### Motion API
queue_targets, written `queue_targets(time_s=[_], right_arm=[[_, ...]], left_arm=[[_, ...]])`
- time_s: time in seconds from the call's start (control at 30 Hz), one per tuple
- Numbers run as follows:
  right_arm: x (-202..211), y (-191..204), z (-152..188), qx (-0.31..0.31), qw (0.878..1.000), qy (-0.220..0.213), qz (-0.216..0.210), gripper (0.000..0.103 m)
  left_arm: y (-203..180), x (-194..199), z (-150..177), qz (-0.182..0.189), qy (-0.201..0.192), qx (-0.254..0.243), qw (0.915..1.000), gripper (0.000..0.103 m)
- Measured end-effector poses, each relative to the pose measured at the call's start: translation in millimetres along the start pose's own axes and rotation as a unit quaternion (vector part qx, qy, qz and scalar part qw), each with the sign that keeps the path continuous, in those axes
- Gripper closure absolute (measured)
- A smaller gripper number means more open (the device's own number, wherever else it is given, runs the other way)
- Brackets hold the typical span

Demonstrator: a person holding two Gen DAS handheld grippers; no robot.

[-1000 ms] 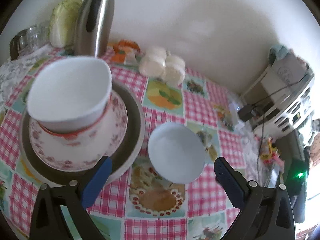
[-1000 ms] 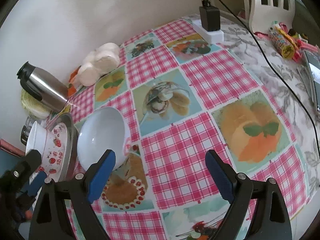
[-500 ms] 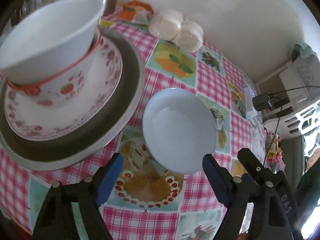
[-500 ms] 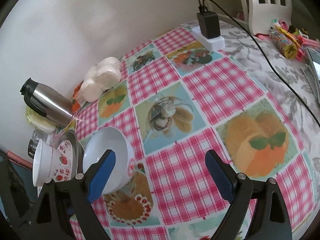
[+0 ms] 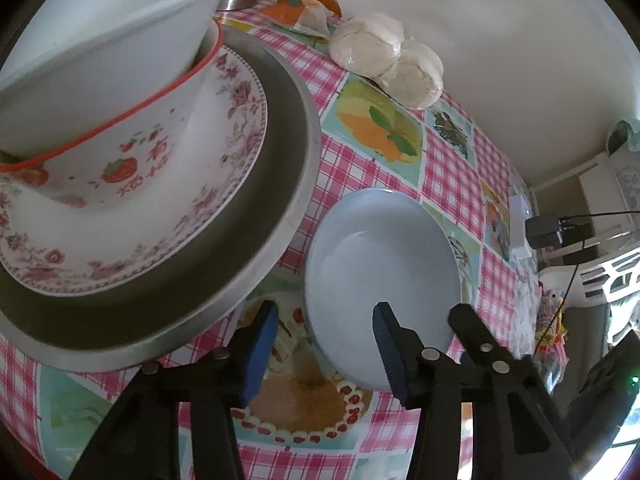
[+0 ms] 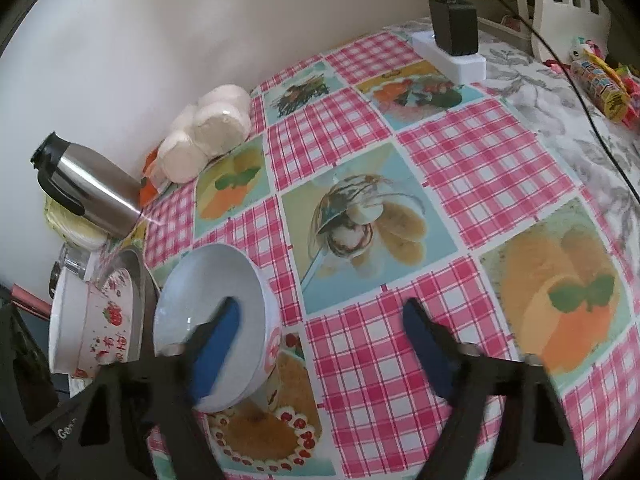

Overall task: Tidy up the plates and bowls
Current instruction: 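Close both tools on the pale round bowl rim, then lift and carry the pale round bowl with both tools over the basin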

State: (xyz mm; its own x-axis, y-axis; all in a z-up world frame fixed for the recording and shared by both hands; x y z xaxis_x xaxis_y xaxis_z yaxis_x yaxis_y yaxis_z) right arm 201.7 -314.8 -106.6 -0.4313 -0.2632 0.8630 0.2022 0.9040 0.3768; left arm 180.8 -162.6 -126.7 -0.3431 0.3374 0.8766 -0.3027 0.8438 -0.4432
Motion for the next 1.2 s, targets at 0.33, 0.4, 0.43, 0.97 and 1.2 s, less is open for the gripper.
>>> queue_targets(time_s=[0.33, 0.4, 0.43, 0.97, 1.2], right_arm=[[-18.6, 16.8, 4.4, 0.022, 0.999, 0.023, -0.021, 0.070], [-19.7, 22.1, 6.2, 0.028, 0.999, 0.025, -0.028, 0.078], [-19.8, 24.0, 6.6, 0.030, 0.999, 0.026, -0.031, 0.083], [-13.9, 8.0, 10.4, 0.023, 0.999, 0.038, -0.012, 0.093], [-19.4, 12.7, 15.4, 0.022, 0.998, 0.051, -0.025, 0.092]], left_arm=[[6.3, -6.5, -3.9, 0.001, 0.010, 0.017, 0.9998, 0.066], [6.9, -7.7, -3.3, 0.004, 0.014, 0.020, 0.9997, 0.070], [7.8, -7.8, -2.9, 0.002, 0.016, 0.021, 0.9997, 0.071], [0.8, -20.7, 6.5, 0.001, 0.039, 0.004, 0.9992, 0.079], [-2.7, -22.1, 6.0, 0.013, 0.045, -0.004, 0.9989, 0.091]])
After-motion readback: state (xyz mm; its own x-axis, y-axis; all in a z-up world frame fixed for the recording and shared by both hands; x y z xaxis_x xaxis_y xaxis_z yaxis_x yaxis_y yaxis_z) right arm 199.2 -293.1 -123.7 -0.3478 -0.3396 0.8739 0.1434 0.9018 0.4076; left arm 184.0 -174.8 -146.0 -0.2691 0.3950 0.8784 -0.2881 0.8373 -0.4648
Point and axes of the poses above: each gripper's, at about its wrist camera, not at the fingertips, and x roughly against the way its jaws point, y to its left, z to its underside, the point moved 9 cm from there along -x, roughly the way its jaws point, and after that the axes turned 4 degrees about y, right-handed, at the moved point
